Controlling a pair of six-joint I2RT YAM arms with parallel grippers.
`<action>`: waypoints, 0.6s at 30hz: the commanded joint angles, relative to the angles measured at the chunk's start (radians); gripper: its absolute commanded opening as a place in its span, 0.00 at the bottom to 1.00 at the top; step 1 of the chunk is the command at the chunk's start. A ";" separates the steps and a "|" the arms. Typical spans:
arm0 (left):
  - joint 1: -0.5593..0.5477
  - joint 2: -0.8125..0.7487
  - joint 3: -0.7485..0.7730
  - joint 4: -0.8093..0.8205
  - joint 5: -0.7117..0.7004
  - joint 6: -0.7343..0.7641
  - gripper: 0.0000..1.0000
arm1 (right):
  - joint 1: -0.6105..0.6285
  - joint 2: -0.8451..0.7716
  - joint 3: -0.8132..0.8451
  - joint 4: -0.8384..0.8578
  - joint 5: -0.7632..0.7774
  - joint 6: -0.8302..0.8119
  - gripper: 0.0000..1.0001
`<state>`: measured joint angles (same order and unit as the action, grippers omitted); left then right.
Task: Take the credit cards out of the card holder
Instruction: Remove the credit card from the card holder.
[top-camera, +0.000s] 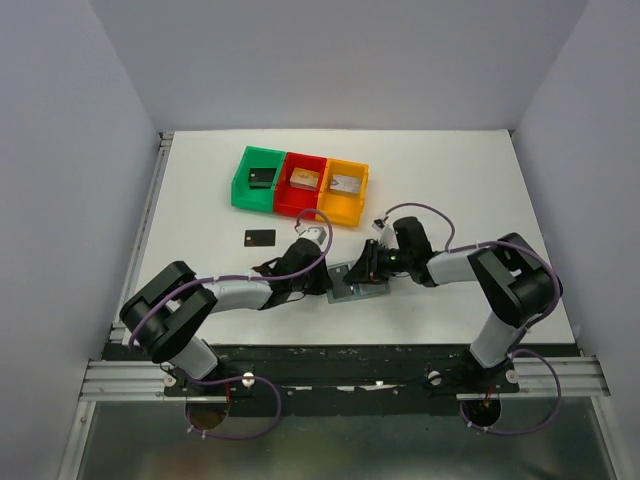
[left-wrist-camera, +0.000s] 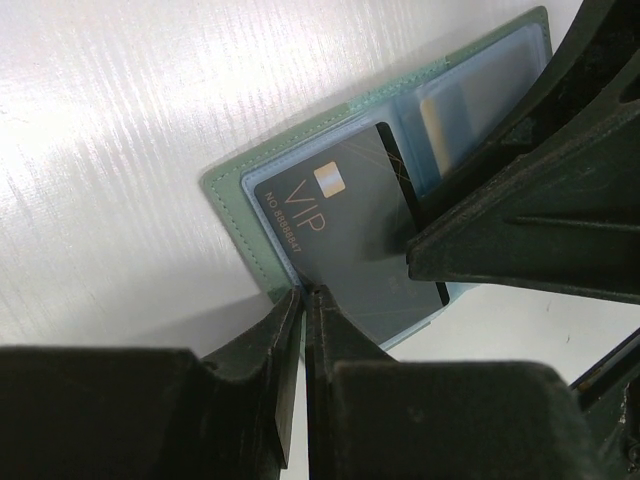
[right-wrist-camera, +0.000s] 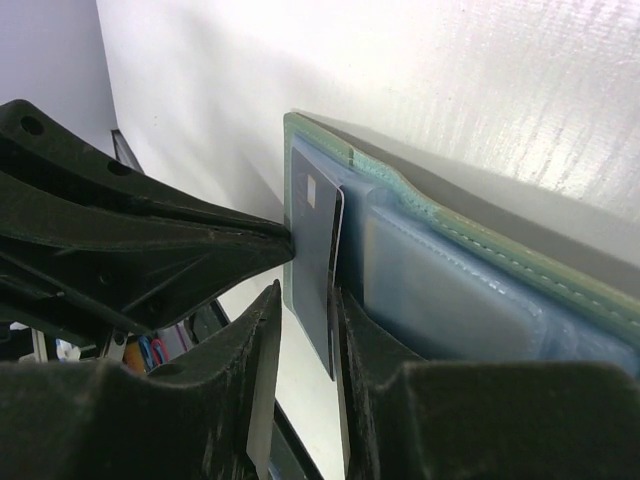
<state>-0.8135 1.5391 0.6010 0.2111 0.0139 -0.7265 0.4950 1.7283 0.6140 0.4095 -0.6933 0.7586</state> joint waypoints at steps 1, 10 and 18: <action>-0.004 0.047 -0.026 -0.006 0.031 0.006 0.18 | 0.013 0.030 0.001 0.048 -0.094 0.007 0.34; -0.004 0.050 -0.017 0.022 0.052 0.009 0.18 | 0.013 0.045 0.015 -0.008 -0.097 -0.027 0.35; -0.007 0.052 -0.026 0.053 0.070 0.004 0.18 | 0.013 0.060 0.029 -0.028 -0.112 -0.038 0.37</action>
<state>-0.8116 1.5478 0.5976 0.2405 0.0380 -0.7246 0.4950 1.7653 0.6247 0.4061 -0.7460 0.7399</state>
